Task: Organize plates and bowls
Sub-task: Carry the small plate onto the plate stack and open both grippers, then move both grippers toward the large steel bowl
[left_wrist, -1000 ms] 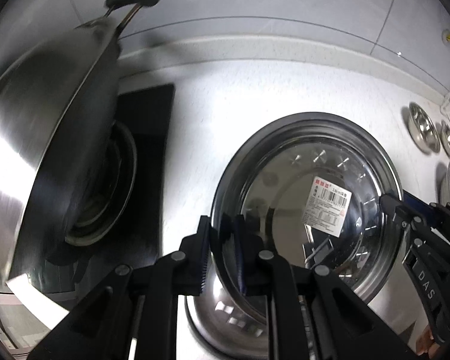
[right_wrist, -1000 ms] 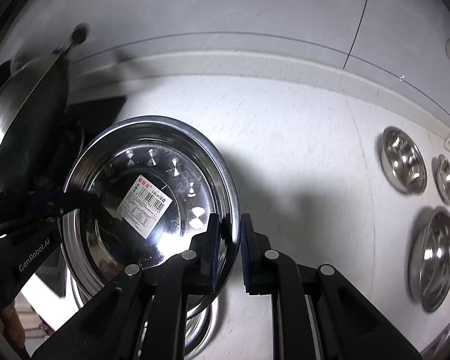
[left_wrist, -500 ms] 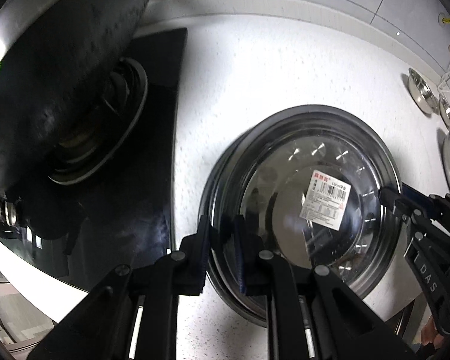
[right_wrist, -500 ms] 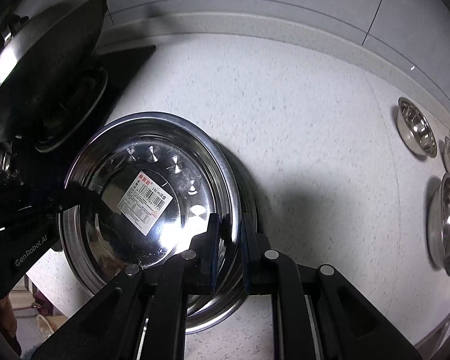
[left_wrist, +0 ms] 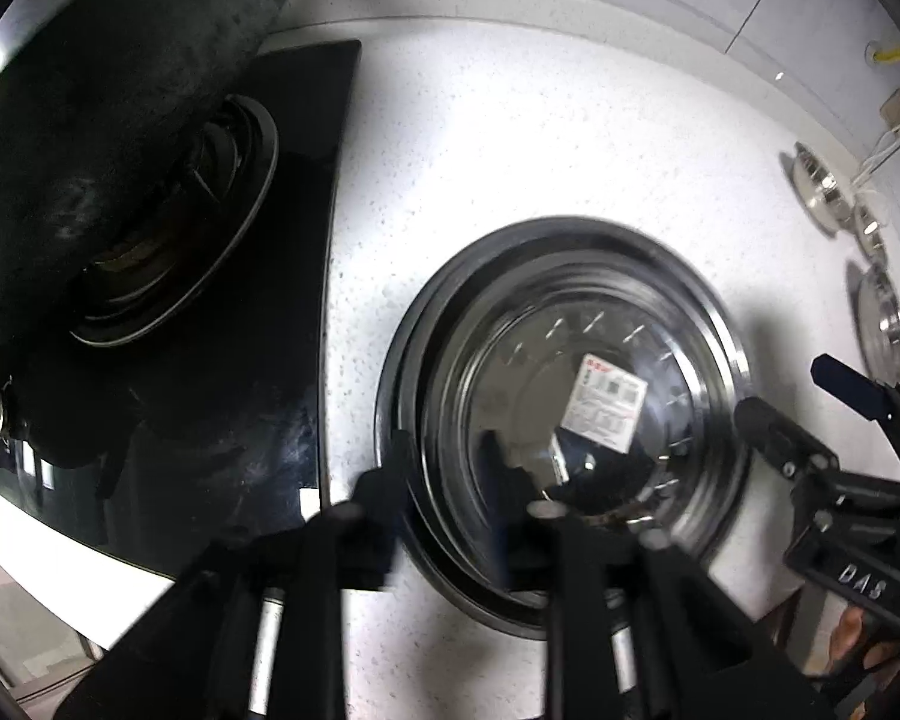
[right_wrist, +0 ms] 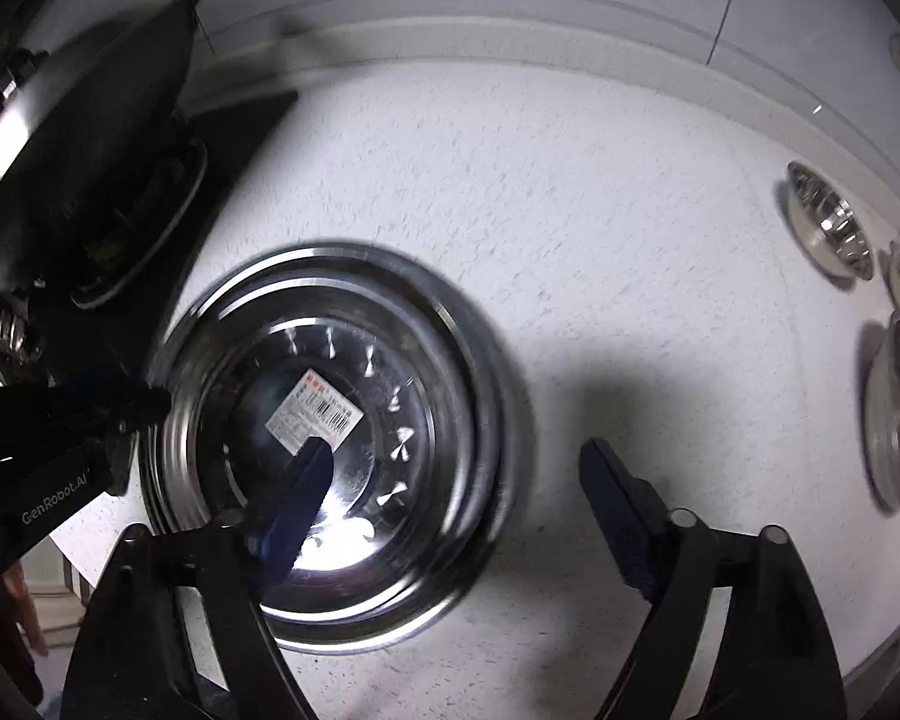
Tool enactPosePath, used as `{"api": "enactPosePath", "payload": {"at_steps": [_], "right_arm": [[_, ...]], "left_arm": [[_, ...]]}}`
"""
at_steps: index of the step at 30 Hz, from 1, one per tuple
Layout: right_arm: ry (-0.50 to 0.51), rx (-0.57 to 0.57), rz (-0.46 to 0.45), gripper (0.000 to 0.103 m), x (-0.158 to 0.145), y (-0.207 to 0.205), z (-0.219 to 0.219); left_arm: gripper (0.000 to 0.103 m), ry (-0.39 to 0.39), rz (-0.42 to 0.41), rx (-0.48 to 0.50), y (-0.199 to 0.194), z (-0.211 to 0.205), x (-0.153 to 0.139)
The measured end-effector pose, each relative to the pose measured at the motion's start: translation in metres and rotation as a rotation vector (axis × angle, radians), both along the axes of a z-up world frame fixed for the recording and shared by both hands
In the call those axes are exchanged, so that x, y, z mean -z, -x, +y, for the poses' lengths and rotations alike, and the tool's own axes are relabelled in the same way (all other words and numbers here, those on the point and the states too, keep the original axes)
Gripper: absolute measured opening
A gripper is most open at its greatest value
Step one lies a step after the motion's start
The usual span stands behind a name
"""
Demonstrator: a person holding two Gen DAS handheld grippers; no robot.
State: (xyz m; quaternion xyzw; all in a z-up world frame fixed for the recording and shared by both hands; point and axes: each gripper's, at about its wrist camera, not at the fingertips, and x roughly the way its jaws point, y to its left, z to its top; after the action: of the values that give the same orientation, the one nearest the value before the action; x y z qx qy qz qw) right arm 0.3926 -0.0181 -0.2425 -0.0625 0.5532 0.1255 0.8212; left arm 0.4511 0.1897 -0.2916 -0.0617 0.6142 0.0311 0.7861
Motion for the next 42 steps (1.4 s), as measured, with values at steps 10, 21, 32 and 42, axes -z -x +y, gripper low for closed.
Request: {"api": "enactPosePath", "payload": {"at_steps": [10,21,32,42], "right_arm": [[-0.040,0.094,-0.087,0.090,-0.044,0.001,-0.056],[-0.062,0.266,-0.144,0.090,-0.070,0.014,-0.151],[-0.024,0.488,-0.190,0.090,-0.084,0.033,-0.276],[0.001,0.688,-0.167,0.090,-0.071,0.034,-0.389]], "left_arm": [[0.064,0.272,-0.082,0.059,-0.007,-0.028,-0.057],[0.067,0.306,-0.109,0.257,-0.049,-0.145,-0.076],[0.067,0.248,-0.084,0.523,-0.084,-0.299,-0.071],[0.067,0.205,-0.003,0.641,-0.111,-0.414,-0.034]]}}
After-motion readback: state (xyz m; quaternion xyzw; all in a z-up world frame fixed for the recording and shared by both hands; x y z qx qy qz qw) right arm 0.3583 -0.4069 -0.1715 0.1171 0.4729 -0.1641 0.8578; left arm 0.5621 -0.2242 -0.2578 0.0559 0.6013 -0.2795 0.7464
